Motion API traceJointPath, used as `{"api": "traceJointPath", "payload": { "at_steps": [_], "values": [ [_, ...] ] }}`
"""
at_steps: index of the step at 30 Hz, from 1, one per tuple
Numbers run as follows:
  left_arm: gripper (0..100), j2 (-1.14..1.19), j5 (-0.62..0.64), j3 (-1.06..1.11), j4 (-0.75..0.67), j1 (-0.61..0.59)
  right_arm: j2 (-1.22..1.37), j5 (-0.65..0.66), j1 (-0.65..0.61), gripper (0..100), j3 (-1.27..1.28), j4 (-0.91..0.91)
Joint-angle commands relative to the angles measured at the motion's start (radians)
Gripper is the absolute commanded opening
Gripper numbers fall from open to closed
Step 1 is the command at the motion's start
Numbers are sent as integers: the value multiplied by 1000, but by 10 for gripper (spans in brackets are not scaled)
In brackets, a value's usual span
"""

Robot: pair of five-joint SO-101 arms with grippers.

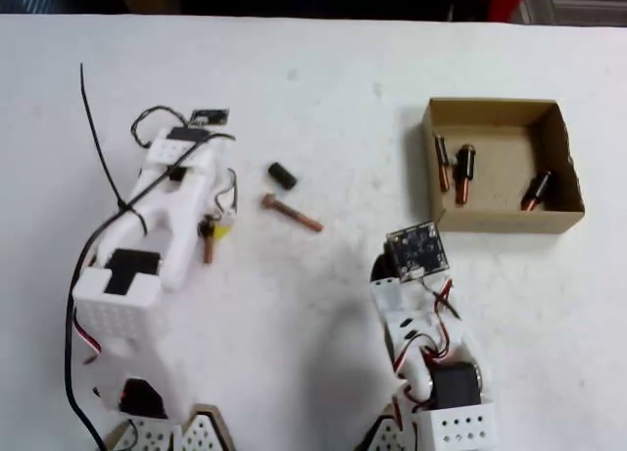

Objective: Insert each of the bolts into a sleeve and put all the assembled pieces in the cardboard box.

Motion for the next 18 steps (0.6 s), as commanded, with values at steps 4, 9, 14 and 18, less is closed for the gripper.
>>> {"api": "traceJointPath", "payload": {
  "at_steps": [4, 9, 14, 18],
  "values": [
    [190, -8, -14, -46, 28, 8, -10, -3, 12, 20, -6, -25],
    [238, -15, -14, -51, 29, 8, -10, -3, 12, 21, -6, -25],
    [238, -7, -14, -84, 11, 5, -10, -3, 12, 21, -6, -25],
    [238, -7, -14, -98, -31, -8, -10, -3, 12, 21, -6, -25]
  ]
}}
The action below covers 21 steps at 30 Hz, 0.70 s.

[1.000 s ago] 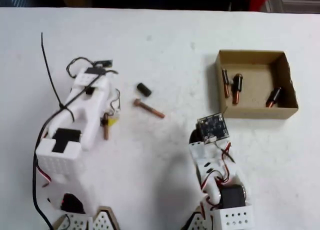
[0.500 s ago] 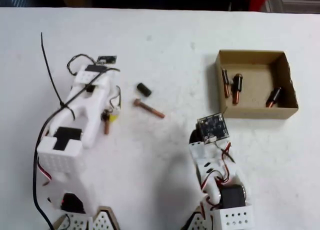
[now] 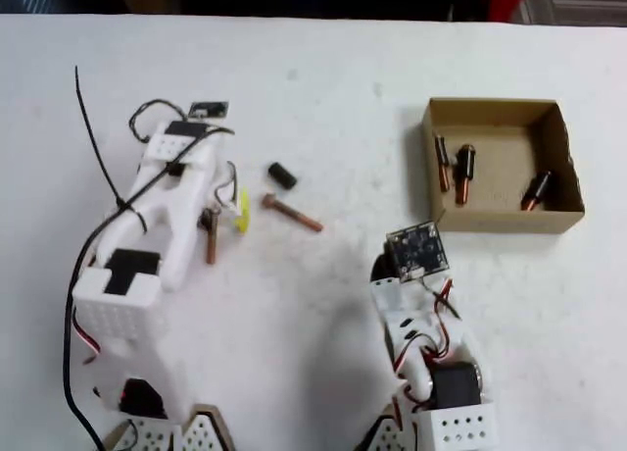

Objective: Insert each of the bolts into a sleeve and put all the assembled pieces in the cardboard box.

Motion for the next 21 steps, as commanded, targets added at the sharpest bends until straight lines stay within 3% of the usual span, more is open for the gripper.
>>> {"api": "traceJointPath", "payload": {
  "at_steps": [1, 18, 21],
  "values": [
    [238, -7, -14, -40, -55, -7, -10, -3, 12, 21, -6, -25],
    [236, 76, -14, -32, -138, -21, -10, -3, 12, 20, -6, -25],
    [172, 77, -14, -35, -143, -21, -10, -3, 12, 20, -6, -25]
  ]
}}
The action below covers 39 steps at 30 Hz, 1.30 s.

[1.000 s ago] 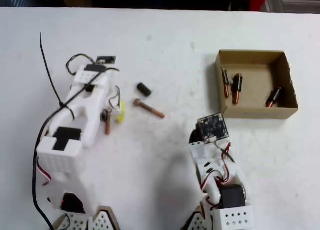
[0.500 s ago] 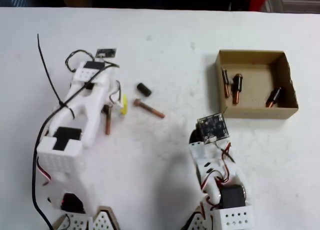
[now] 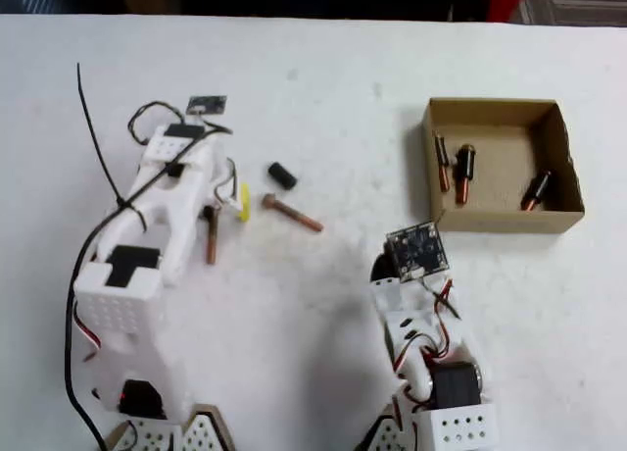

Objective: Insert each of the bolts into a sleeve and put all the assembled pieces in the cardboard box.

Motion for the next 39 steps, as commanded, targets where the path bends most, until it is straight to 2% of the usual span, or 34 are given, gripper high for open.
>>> {"api": "traceJointPath", "payload": {
  "at_steps": [1, 4, 7, 20, 28, 33, 39],
  "values": [
    [131, 10, -9, -28, -34, -12, -10, -3, 12, 20, -6, -25],
    [13, 10, -72, -28, -34, -7, -10, -3, 12, 20, -6, -25],
    [40, 12, -100, -20, -28, -7, -10, -3, 12, 20, -6, -25],
    [23, 8, -107, -44, 78, 51, -10, -3, 4, 18, -3, -25],
    [23, 5, -101, -256, 304, 51, -10, -3, -33, 17, 68, -162],
    [23, -117, -101, -275, 382, 51, -10, -3, -111, 17, 74, -189],
    [23, -380, -109, -103, 359, 51, -10, -3, -179, 17, 44, -188]
  ]
}}
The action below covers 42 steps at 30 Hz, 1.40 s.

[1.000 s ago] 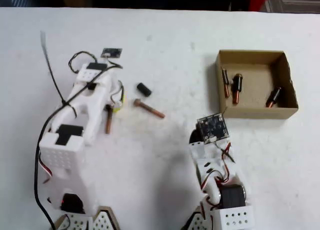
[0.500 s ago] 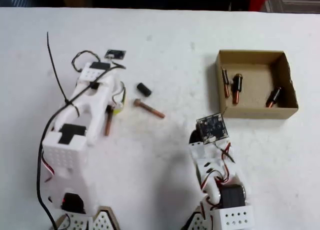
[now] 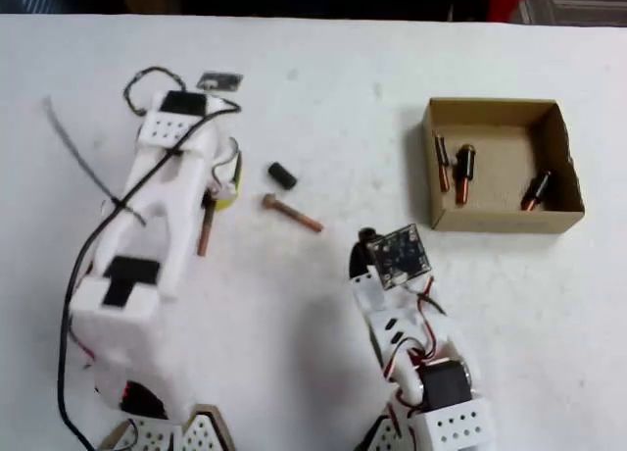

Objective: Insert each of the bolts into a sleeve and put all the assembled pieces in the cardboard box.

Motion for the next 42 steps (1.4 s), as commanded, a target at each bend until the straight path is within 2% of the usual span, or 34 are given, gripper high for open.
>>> {"api": "traceJointPath", "payload": {
  "at_steps": [1, 10, 14, 28, 30, 34, 39, 42],
  "values": [
    [23, -217, -14, 92, -14, 15, -12, -2, -38, 17, -32, -18],
    [23, -622, -15, 413, -123, 15, -12, -8, -177, 17, -110, 21],
    [23, -794, -84, 532, -192, 15, -12, -9, -239, 17, -146, 15],
    [23, -1362, -104, 901, -502, 15, -12, -11, -357, 17, -150, -185],
    [23, -1431, -83, 947, -551, 15, -12, -11, -381, 17, -149, -216],
    [23, -1552, 51, 1028, -629, 15, -10, -12, -400, 17, -112, -308],
    [23, -1649, 61, 1076, -701, 81, -10, -83, -397, 17, 8, -478],
    [23, -1672, 63, 1074, -736, 160, -10, -87, -397, 17, 8, -467]
  ]
}}
